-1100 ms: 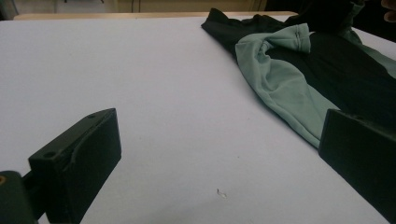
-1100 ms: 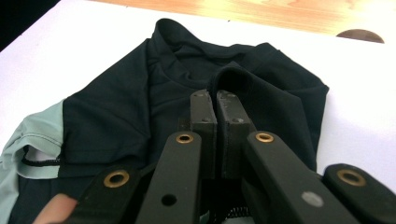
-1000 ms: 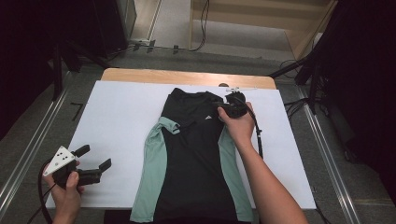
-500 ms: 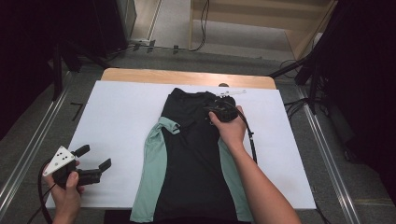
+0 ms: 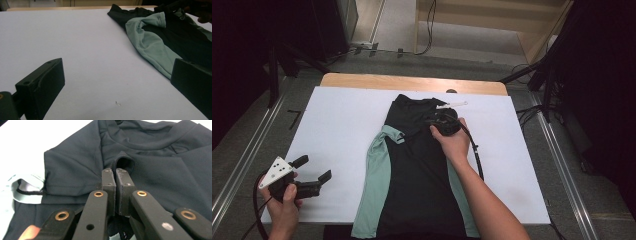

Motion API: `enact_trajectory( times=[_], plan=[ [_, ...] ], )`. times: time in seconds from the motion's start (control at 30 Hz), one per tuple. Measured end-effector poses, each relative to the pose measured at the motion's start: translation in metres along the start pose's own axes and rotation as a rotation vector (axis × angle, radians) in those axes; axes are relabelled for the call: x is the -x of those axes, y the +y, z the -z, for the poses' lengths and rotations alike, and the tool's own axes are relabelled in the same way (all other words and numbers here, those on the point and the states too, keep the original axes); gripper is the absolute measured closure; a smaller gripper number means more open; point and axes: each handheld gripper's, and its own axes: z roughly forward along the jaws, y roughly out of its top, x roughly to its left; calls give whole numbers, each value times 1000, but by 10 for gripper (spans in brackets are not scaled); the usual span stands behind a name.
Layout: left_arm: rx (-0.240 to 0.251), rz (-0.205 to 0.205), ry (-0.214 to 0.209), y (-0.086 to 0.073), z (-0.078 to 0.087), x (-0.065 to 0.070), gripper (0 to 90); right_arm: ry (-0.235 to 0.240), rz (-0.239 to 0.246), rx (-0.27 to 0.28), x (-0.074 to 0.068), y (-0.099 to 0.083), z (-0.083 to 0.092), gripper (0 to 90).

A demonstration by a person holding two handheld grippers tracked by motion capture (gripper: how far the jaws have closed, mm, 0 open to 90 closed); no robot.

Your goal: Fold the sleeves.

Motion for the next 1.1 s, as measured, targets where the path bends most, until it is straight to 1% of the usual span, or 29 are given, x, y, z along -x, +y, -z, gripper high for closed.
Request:
enact_trajectory(
  times=[0.13,0.23,0.3,0.33,0.4,0.47,0.57,0.63,0.7,0.77,0.83,0.9,0.93,1.03,1.1],
  plan=[
    [-1,0,0,0,-1,0,0,-1,8,-5,-1,-2,-2,840],
    [-2,-4,1,0,-1,1,0,12,10,-5,-1,-2,-3,828],
    [-1,-2,2,0,-1,0,0,31,3,8,0,-3,-1,813],
    [0,0,2,0,-1,0,0,58,-8,18,0,-3,0,807],
    [-1,0,2,0,-1,0,0,70,-7,28,0,-3,2,783],
    [-2,-2,2,0,-1,1,0,60,0,45,-2,-3,5,762],
    [-1,-2,3,0,-1,1,0,62,17,69,-3,-3,9,705],
    [-2,-4,3,0,-1,1,0,53,42,86,-3,-3,11,655],
    [-1,-3,2,0,-1,1,0,35,65,94,-2,-3,13,631],
    [-2,-4,2,0,-1,1,0,31,61,94,-1,-3,17,631],
    [-1,-4,1,0,-1,0,0,34,61,110,0,-3,22,622],
    [-1,-3,1,0,-1,0,0,26,63,128,3,-4,27,607],
    [-1,-4,2,0,-1,1,0,26,58,132,4,-5,30,590],
    [-2,-5,3,0,-1,1,0,-1,45,143,7,-7,37,499],
    [-1,-4,3,0,-1,1,0,-3,47,167,10,-9,43,437]
  ],
)
